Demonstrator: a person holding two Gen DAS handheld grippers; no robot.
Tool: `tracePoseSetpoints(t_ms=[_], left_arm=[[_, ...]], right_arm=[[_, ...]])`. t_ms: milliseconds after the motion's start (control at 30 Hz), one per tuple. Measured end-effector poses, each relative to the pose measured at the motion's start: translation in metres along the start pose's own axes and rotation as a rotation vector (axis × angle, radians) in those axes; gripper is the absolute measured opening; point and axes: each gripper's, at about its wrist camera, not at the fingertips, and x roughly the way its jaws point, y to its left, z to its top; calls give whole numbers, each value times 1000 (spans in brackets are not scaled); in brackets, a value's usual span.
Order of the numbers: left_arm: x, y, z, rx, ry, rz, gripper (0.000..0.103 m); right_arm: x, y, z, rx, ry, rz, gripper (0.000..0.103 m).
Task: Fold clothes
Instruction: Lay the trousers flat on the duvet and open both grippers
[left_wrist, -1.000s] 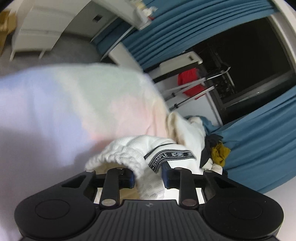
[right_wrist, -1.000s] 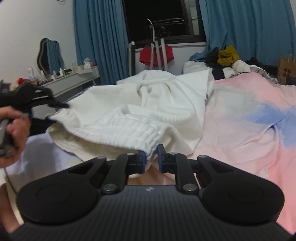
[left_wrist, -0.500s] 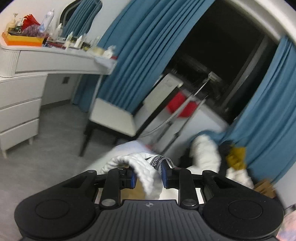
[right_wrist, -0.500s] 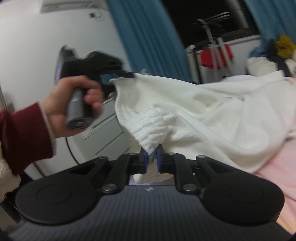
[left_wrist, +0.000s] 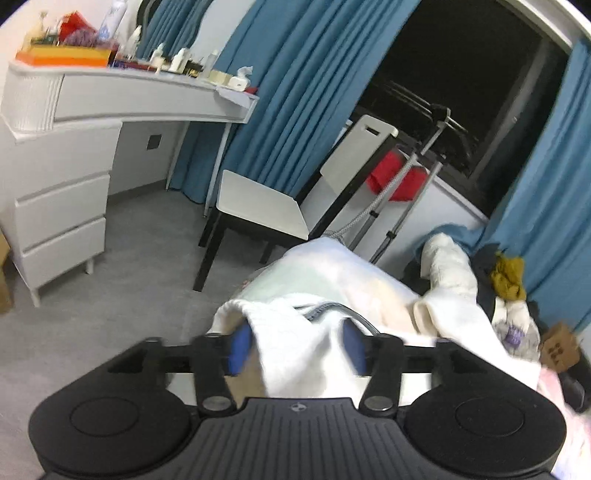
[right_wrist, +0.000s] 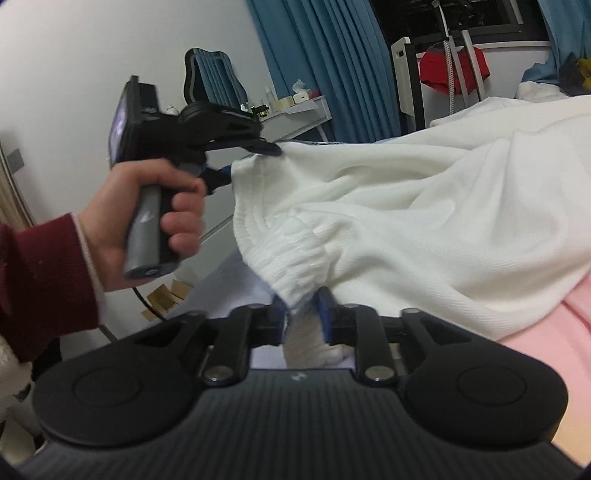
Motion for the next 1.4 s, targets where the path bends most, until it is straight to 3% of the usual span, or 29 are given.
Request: tracePoseSetpoints(t_ms=[67,100,133,167,300,567,800,967,1200,1400], left_arm=[[-28,1,-8,24,-16,7,80],[-43,2,-12,33,-27,21,84],[-59,4,-17,42,-37,34,85],[-73,3,-21,62,-45,47,85],[-132,-19,-43,154,-70,37,91],[-212,-111,-105,281,-92,-96,100],[-240,-201,-170,372,-105,-235,103],[-238,-244,-222,440,-86,-268,103],[-222,-257,-262,521,-58,-234,103],[-217,-234,-250,473,-33,-248,103]], right_arm=[[-11,1,-6,-22,-11,-24,57],[-17,3,-11,-33,-23,-40,77],[-24,3,-16,-40,-42,-57,90],[-30,3,-21,-44,-56,-70,92],[-57,0,-26,-47,-61,-85,92],[-143,-6,-4,-167,-167,-165,92],[-224,-30,15,-247,-244,-271,92],[-255,-56,9,-280,-314,-369,92],[-253,-94,-12,-97,-311,-400,92],[-247,-96,-18,-95,-296,-447,92]])
